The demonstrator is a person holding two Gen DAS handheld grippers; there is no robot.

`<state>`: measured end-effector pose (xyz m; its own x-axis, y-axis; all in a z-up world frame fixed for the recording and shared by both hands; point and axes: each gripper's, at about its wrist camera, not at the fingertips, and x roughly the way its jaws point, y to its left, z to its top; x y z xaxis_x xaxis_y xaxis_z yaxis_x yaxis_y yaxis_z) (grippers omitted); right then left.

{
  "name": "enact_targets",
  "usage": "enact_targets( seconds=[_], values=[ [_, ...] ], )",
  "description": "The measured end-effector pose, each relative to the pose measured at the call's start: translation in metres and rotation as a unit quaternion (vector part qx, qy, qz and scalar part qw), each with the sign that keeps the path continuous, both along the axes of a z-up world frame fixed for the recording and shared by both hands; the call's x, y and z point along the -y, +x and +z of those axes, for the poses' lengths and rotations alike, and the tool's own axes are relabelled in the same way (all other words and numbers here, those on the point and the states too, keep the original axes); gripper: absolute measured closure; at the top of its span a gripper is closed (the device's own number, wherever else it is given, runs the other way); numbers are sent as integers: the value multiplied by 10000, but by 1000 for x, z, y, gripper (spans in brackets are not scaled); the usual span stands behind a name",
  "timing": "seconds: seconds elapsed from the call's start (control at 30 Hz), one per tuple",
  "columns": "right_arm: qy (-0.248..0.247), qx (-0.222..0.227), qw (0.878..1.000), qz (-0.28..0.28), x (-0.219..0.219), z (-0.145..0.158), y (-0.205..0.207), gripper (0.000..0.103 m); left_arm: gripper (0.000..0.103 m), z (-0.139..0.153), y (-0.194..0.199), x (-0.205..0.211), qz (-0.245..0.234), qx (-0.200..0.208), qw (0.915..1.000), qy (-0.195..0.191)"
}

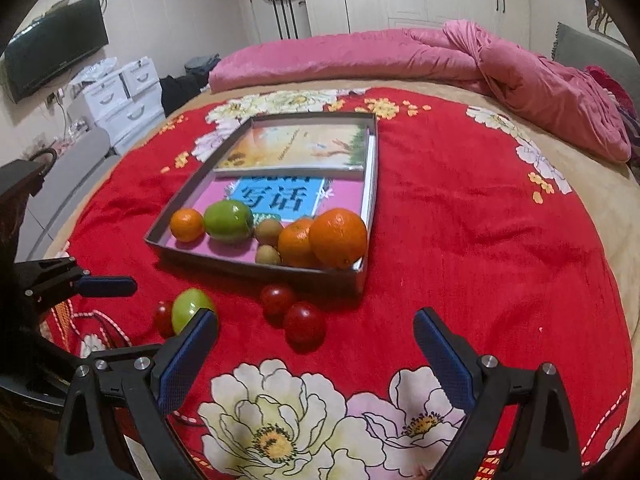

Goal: Organize fruits
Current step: 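Grasp the green fruit with the left gripper while the right grasps a red cherry tomato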

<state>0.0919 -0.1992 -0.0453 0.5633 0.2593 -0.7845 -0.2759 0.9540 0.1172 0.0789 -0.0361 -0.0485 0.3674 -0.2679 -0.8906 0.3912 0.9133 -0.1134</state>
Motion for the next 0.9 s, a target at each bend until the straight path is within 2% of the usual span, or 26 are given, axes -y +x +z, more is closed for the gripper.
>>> enact_targets(
  seconds=[0.13,0.2,0.43,0.5,0.57,0.63,0.77,0.8,0.9],
  values=[
    [-305,-147,9994,29,-5,-16,7,4,26,-9,7,-1,-54,-222,9997,-41],
    [-339,-197,9992,113,-6,-22,10,8,26,-11,10,0,-97,-203,9997,1],
    [-488,-379,9972,416,-19,-40,17,35,26,-14,19,5,-375,-209,9990,115],
    [-512,-396,9968,477,-23,-44,18,38,26,-17,22,6,-442,-262,9986,100],
    [-528,-407,9965,500,-25,-48,20,46,26,-21,23,8,-478,-300,9984,97],
    [-501,-421,9964,546,-26,-50,22,58,26,-25,25,8,-500,-351,9981,78],
    [-400,-412,9967,575,-25,-50,25,67,26,-29,29,8,-492,-351,9981,98],
    [-341,-430,9967,594,-25,-50,26,72,26,-30,30,8,-484,-353,9982,84],
    [-250,-440,9968,623,-24,-50,25,72,26,-33,31,8,-523,-370,9979,70]
  ],
)
